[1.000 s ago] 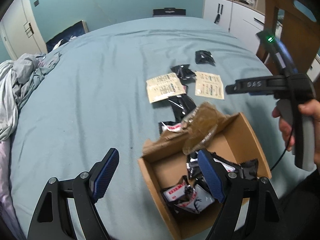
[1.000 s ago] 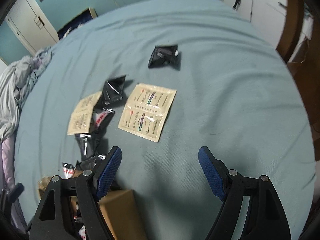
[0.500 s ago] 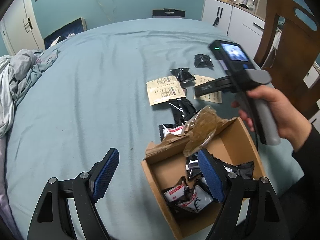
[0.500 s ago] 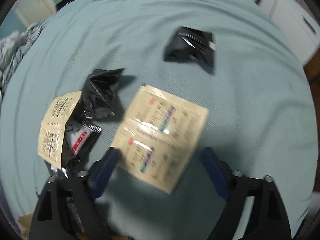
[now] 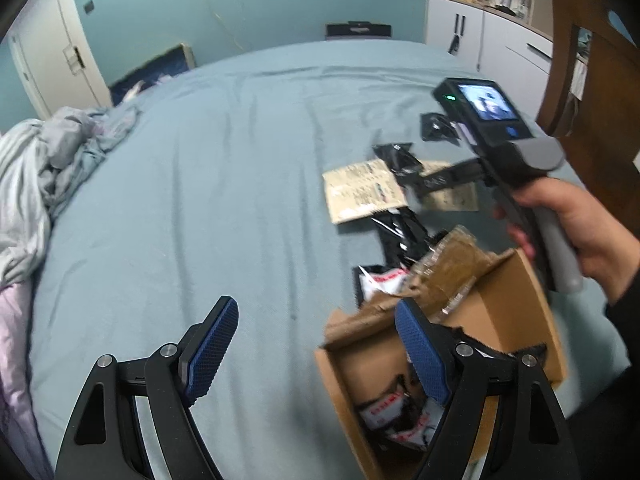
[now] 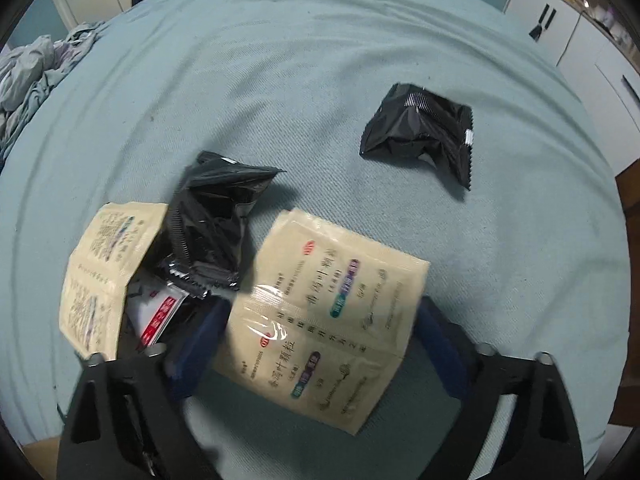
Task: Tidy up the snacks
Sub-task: 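Reach the right tool to a beige sachet on the bed and grasp it, then grasp a beige sachet with the left tool while the right tool holds its sachet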
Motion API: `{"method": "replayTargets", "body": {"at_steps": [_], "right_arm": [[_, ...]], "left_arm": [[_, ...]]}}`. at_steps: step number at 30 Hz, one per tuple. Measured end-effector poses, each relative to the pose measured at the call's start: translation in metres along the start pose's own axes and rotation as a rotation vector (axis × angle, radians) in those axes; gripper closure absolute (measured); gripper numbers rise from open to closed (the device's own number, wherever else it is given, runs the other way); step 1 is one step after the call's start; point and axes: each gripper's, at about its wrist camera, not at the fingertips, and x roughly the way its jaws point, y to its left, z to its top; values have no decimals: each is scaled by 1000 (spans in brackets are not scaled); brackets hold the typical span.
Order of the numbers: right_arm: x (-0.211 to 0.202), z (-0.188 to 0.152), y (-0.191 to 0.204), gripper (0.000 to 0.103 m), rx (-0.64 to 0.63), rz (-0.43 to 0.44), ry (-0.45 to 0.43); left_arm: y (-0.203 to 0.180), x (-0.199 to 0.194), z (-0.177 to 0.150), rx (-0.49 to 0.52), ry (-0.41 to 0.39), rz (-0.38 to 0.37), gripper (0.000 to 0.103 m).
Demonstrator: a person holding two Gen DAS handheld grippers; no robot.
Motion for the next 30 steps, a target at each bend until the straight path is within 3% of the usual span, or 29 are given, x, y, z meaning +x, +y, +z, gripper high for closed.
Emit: {"method": "replayTargets", "body": {"at_steps": [2,5,11,18,27,30], "right_arm": [[-7,-3,-2,34,6,6,-2],[-14,-14,-4,38,3,15,1],[-61,-32,-20,38,62,39,-59],[-152,-69,-13,38,10,92,-162],[-208,-144,-35,38,24,172,-249],[-222,-174,-49,38,44,161,-281]], "left_arm": [[-1,-4,0,31,-37,64,21],[-6,-12,1,74,-91,125,20],[0,-12,26,36,-94,100,20],[-3,7,70,-57,12,-21,11],[-30,106,122,-43,237,-46,8],[-41,134,132,-39,291,-96,8]]}}
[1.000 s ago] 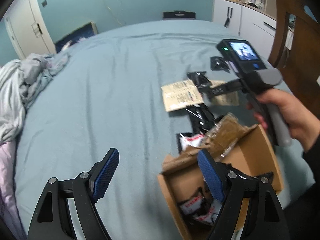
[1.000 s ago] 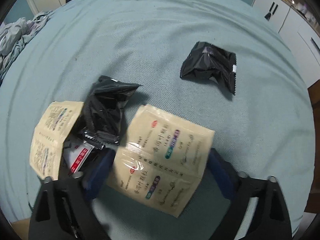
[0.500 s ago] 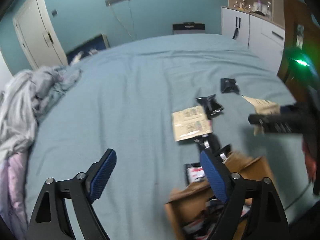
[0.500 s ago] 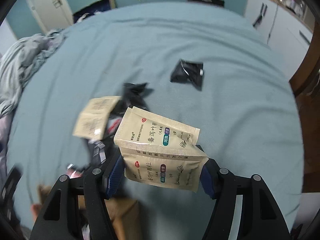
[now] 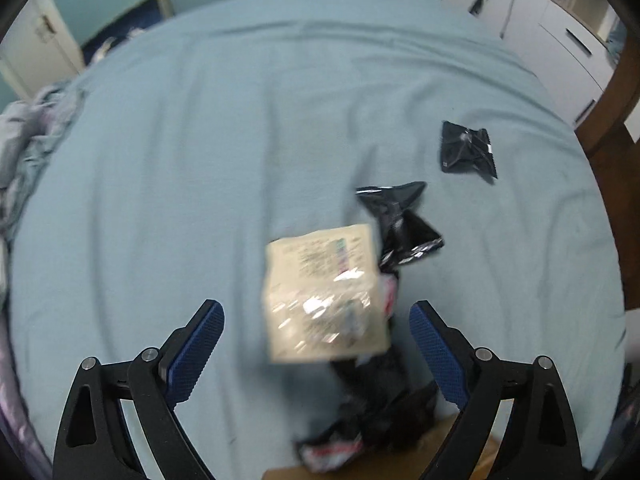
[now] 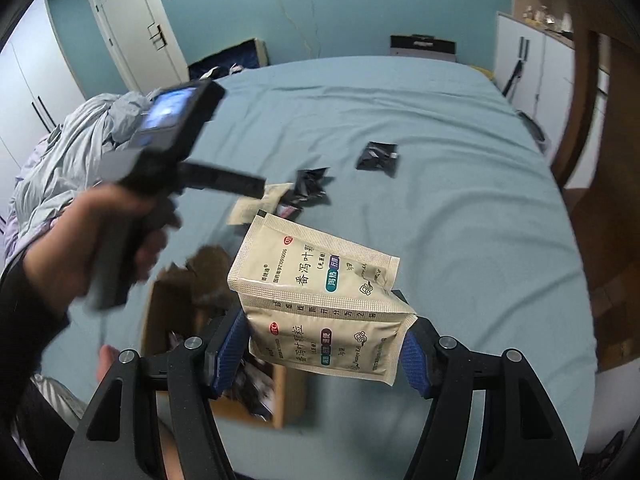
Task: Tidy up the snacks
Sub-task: 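Grasp a beige sachet with the left tool while the right tool holds its sachet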
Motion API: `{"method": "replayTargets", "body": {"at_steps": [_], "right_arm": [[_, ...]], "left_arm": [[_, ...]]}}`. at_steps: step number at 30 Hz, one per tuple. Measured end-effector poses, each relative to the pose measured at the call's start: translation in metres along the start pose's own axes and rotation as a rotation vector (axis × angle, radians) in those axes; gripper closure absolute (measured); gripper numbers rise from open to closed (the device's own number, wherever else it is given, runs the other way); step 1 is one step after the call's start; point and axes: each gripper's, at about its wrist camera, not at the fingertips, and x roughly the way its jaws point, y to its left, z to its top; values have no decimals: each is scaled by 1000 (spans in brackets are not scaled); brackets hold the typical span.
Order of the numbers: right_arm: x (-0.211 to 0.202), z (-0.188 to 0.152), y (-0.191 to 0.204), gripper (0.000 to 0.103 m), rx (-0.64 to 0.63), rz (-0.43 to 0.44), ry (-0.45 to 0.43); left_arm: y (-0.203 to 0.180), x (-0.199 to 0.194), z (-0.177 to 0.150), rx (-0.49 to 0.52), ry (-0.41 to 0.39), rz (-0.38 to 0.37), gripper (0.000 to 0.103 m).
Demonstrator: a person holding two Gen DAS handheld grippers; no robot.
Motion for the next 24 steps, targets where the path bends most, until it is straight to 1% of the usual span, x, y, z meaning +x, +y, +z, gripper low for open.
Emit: {"method": "replayTargets", "body": {"at_steps": [3,5,6,8,9,10,11,12,13,14,16,17,19,23,24], "right_arm": [[-11,-20,-15,38,46,-19,-30],[-6,-26,-23,38,104,2,-17],[0,-25,-26,38,136,21,-2],[9,-19,-29,38,191,59,19],[10,-15,-29,38,202,76,19],[12,-11,-27,38,205,84,13],[13,-10,-26,38,198,84,5],[15,-8,-23,38,180,69,1],[16,-9,-21,38,169,58,-2],[17,-10,-19,38,158,51,-1],[20,-12,-18,38,145,36,6],[22,-12,-18,38,144,29,10],[24,-12,-18,38,146,19,16],[18,-9,-11,37,125,13,-5],[15,-9,-8,37,114,6,-16]], "left_arm": [[-11,18,13,28,30,6,8],[-15,31,17,27,66,-22,8],[-16,40,18,21,104,-32,8],[-14,62,19,-1,205,-9,9],[-11,67,19,-16,230,4,11],[-6,71,19,-38,243,10,22],[-2,72,18,-60,241,4,29],[3,70,17,-85,231,-10,35],[8,67,16,-107,217,-22,47],[11,63,15,-124,203,-28,50],[18,51,10,-163,149,-42,52],[23,39,6,-190,108,-42,52],[28,20,-1,-206,57,-28,52],[32,-33,-27,-165,-62,-12,52],[32,-43,-34,-154,-78,-11,52]]}}
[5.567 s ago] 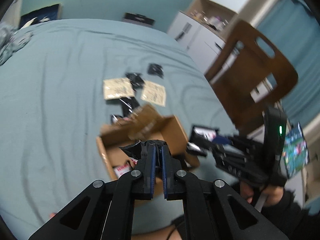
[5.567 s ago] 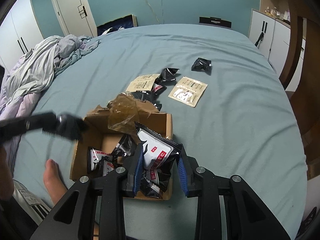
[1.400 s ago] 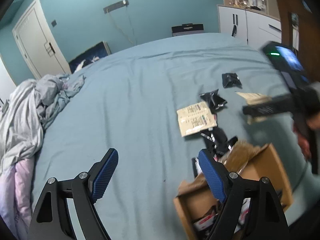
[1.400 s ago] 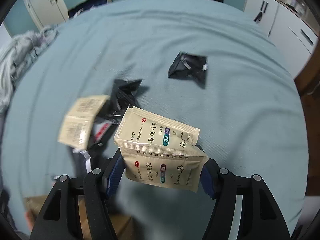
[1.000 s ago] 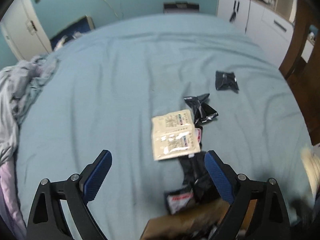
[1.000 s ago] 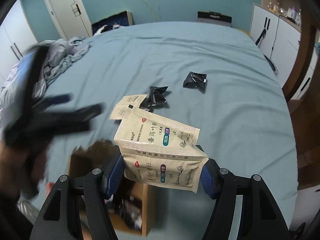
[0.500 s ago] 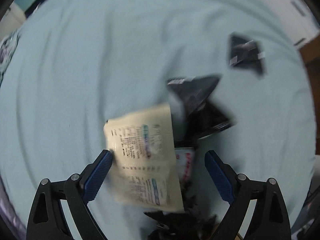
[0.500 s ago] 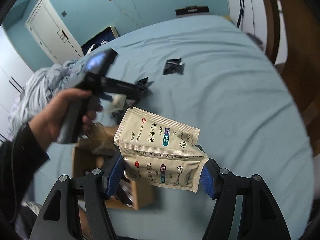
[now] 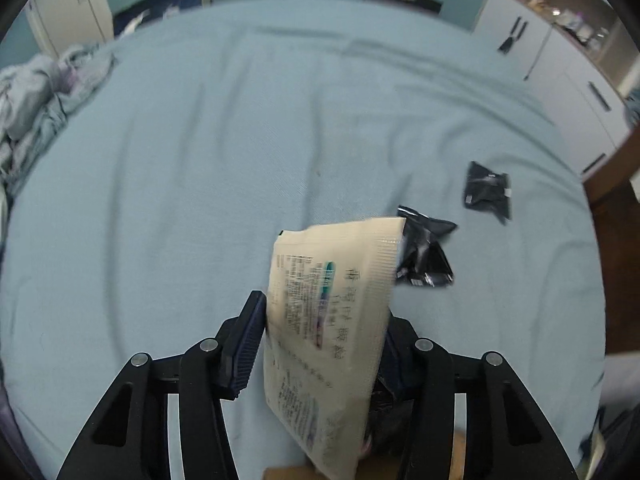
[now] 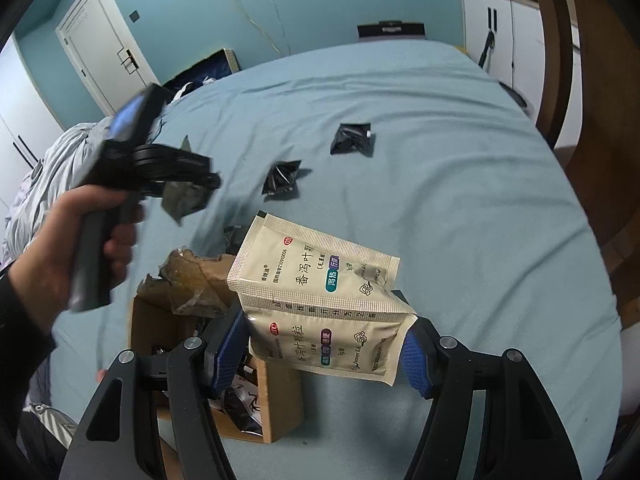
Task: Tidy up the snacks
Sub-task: 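Grasp a beige sachet with the left tool while the right tool holds its sachet, then lower both beige sachets into the box and open both tools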
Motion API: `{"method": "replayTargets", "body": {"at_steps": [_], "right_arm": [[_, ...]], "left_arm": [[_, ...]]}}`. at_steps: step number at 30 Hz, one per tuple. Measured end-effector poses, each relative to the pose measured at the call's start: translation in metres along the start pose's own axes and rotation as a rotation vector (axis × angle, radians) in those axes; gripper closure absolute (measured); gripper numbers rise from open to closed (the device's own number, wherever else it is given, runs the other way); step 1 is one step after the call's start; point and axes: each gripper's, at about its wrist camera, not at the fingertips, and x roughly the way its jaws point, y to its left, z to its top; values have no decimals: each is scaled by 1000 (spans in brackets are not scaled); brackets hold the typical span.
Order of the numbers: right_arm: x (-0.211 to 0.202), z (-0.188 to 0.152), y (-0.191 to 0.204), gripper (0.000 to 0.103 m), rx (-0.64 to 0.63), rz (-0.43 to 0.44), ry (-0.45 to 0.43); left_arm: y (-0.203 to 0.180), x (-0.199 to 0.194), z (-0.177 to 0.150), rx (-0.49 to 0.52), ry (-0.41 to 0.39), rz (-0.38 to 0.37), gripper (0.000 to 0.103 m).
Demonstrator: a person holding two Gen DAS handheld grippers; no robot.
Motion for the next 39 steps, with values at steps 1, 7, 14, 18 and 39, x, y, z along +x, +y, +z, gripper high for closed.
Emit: {"method": "replayTargets", "body": {"at_steps": [1,7,14,18,39], "right_arm": [[0,-2,1,37,-10,-5,-5],[7,-5,-2,37,29,12,42],[0,-6,7,37,-6,-45,17],[-2,-13,21,37,-59,-40,5],[14,-35,67,37,-297,-74,-9]], "left_arm": [[0,-13,-9,16,-20,-3,52],[12,-79,-63,108,-138,-68,52],[2,-103,-131,211,-190,-170,52],[-16,-82,-162,317,-186,-135,51],[13,-86,-156,174,-243,-44,18]]}}
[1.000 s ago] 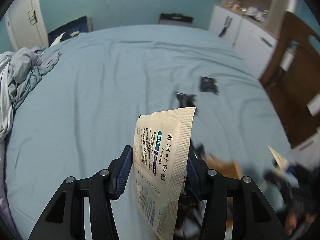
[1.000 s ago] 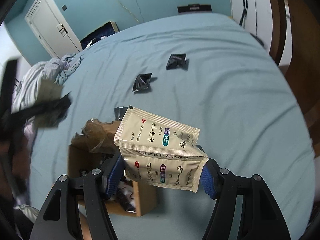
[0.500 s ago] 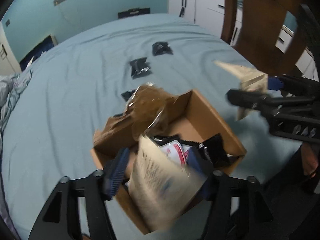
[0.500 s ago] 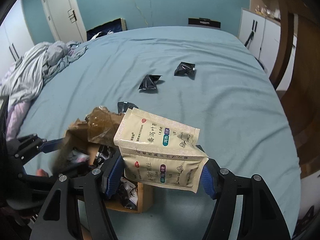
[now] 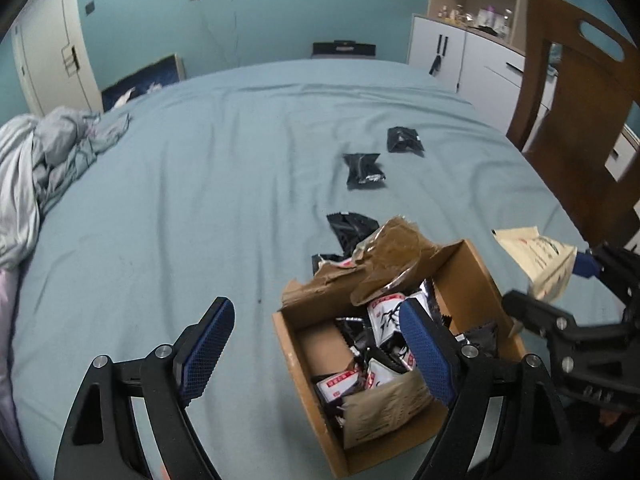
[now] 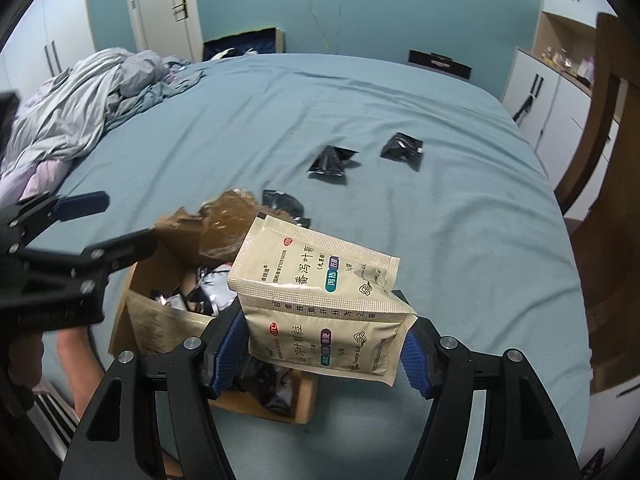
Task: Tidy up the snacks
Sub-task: 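Lower both beige sachets into the box and open both tools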
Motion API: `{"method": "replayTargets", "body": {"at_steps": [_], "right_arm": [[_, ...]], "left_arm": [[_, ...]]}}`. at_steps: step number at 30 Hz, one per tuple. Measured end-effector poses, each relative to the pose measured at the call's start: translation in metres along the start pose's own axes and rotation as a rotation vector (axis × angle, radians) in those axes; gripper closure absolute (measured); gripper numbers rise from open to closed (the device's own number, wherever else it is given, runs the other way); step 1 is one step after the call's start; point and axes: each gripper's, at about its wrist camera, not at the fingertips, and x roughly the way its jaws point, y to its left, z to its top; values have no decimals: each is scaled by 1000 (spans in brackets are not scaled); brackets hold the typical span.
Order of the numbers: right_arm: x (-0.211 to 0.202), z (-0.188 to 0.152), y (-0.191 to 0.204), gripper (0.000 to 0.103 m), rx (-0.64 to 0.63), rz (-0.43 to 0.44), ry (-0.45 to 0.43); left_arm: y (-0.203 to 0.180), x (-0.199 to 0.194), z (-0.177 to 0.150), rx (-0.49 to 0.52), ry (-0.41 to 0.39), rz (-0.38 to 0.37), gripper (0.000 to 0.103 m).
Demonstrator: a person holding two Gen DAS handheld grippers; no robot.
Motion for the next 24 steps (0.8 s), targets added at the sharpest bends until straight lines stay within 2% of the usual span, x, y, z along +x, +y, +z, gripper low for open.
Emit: {"method": "replayTargets", "body": {"at_steps": [7,13,19,24], "right_arm": [[3,-2,10,37,-70,20,22],[3,0,8,35,-69,31,21],[0,-4,1,28,1,145,37],[7,-2,-15,24,102,143,66]], "left_arm": [[-10,-4,-3,58,-29,35,18],[-18,-1,-5,96,-27,59,18],[-13,2,-4,67,-10,73,18],[-10,-1,-4,47,-13,74,18]]}}
